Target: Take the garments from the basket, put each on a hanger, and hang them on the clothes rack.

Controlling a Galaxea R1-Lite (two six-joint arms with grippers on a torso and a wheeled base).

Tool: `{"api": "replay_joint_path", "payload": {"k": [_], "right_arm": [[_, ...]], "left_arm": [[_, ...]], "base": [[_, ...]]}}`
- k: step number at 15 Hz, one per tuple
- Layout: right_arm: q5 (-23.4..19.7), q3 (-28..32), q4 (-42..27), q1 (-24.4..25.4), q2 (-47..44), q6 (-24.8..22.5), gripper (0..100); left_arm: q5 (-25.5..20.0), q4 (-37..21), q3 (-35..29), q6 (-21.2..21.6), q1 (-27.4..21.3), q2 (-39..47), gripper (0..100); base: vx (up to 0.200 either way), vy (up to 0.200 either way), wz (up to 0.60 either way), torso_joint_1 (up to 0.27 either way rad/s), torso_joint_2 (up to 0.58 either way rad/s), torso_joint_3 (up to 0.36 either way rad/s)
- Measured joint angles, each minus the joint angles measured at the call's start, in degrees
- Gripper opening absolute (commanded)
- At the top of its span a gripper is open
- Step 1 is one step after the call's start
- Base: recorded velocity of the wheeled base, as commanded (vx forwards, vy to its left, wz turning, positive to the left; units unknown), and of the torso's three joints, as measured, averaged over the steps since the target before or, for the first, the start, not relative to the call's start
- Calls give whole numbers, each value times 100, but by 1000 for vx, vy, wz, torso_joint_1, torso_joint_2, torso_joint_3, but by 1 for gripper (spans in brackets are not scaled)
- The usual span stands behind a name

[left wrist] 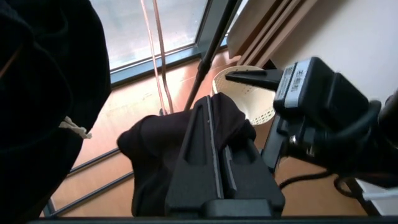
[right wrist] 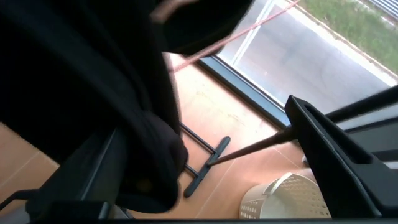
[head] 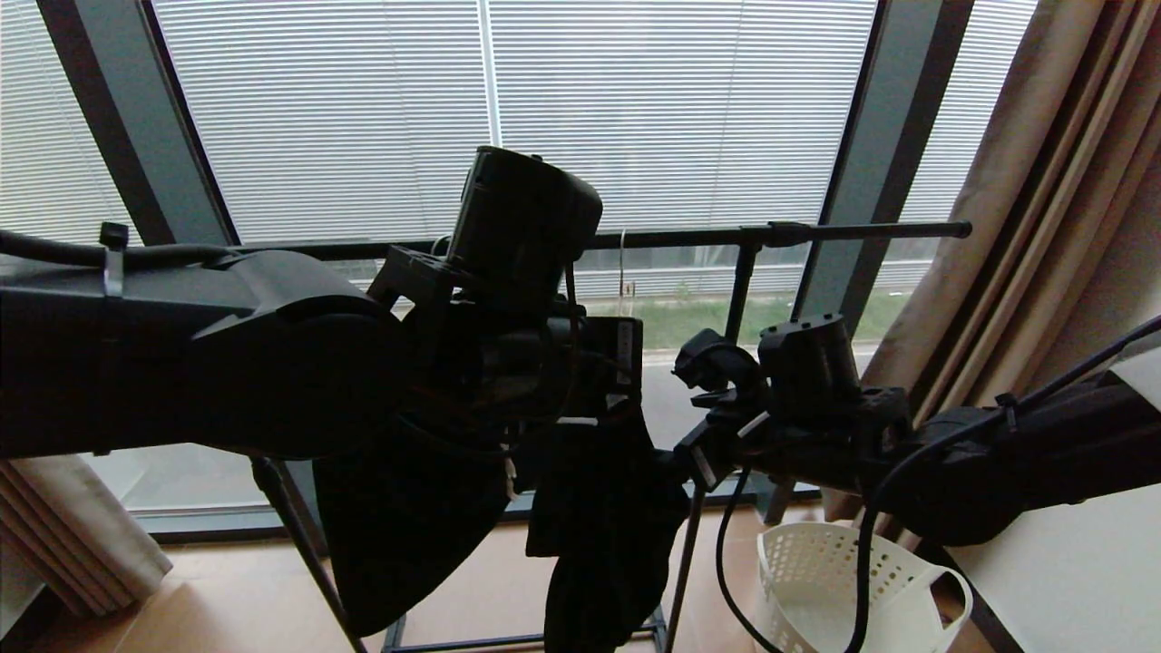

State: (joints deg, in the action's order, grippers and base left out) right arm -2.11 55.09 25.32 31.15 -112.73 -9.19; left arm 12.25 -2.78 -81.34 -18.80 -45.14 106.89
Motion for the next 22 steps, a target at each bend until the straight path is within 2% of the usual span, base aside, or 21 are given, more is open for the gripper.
{"api": "replay_joint_path", "payload": {"k": [3,6,9,10,16,22], "right_arm": [[44,15,90,-113,-9,79,100],[244,119,166,-117,-39,430,100],[389,133,323,-83,-43,501,100],[468,85,456,-56,-41,534,0],[583,-402,930,-22,250,578,0],[935,-1137,1187,-41,1204,739,0]], "left_arm": [[-13,0,88,0,7,-44,0],[-18,-1,118,0,5,-60,0],[-32,-11,166,2,7,-74,0],[-33,-12,177,0,7,-77,0],[-229,-17,306,17,112,-74,0],[-506,22,756,295,261,-63,0]], "base": [[0,0,0,0,0,0],[0,0,0,0,0,0],[0,0,0,0,0,0],[0,0,0,0,0,0],[0,0,0,0,0,0],[0,0,0,0,0,0]]}}
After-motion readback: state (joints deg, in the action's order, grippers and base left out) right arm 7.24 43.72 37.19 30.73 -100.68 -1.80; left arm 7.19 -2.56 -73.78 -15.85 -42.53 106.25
